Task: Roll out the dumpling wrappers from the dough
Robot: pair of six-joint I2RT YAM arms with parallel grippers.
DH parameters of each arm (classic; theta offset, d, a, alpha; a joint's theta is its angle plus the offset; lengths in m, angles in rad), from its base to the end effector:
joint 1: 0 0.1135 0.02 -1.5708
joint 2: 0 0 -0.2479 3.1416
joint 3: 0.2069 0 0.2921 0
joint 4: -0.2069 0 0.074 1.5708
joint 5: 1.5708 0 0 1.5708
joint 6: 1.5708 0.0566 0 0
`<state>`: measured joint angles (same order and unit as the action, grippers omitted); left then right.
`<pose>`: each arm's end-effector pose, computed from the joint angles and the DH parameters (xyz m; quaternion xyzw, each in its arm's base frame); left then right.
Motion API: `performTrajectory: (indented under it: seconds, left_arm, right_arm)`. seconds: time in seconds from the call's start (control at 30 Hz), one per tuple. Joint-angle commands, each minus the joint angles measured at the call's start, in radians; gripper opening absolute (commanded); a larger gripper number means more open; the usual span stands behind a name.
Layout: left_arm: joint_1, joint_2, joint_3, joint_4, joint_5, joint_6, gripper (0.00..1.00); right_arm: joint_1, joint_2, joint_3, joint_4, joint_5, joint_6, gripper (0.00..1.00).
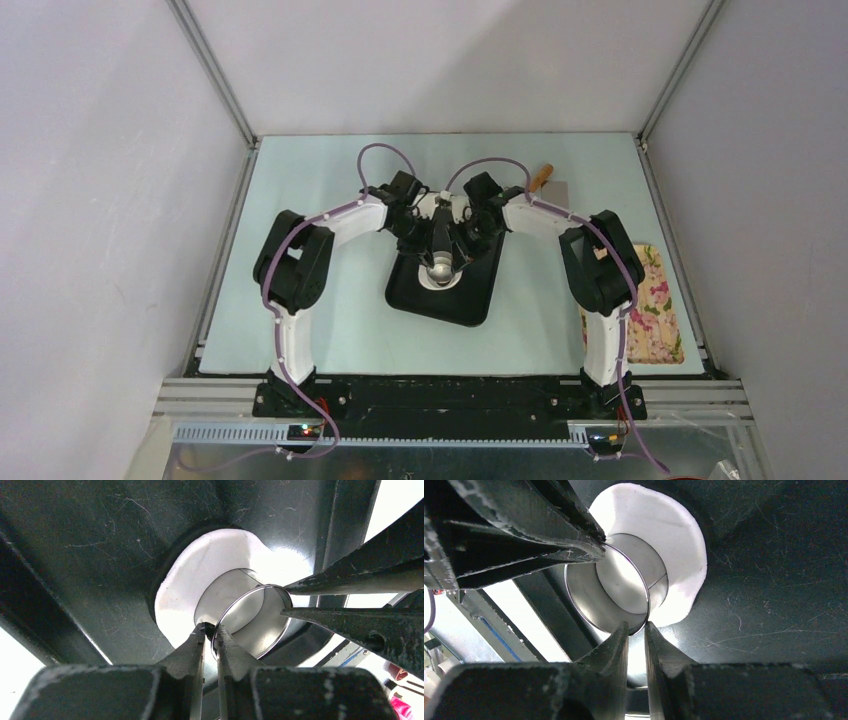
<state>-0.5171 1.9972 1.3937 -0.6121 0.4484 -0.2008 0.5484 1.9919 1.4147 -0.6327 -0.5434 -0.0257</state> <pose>0.3664 -0.2366 0.1092 0.1899 0.9415 -0.2654 0.0844 0.3576 0.2527 0.1195 -0.3145 0.8953 0.2997 0.0988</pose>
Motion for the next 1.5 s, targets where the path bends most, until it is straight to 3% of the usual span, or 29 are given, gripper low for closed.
performTrajectory:
  seconds: [0.0, 0.1, 0.47, 1.0, 1.47]
  left_arm:
    - [0.005, -0.035, -0.012, 0.010, 0.011, 0.023, 0.14]
    - [0.005, -0.027, -0.018, 0.011, 0.012, 0.023, 0.02]
    - [0.005, -0.023, -0.038, 0.010, -0.027, 0.020, 0.00]
    - [-0.028, 0.010, -0.076, 0.010, -0.176, -0.009, 0.00]
    - [-0.041, 0.087, 0.012, 0.008, -0.237, -0.035, 0.00]
  right_arm:
    - [0.018, 0.020, 0.027, -0.012, 0.036, -0.003, 0.19]
    - [0.021, 0.021, 0.027, -0.008, 0.043, -0.001, 0.18]
    - [0.047, 0.051, 0.023, -0.022, 0.086, -0.006, 0.00]
    - [0.081, 0.096, 0.084, -0.056, 0.175, -0.059, 0.00]
    - [0.063, 0.107, 0.084, -0.036, 0.148, -0.004, 0.00]
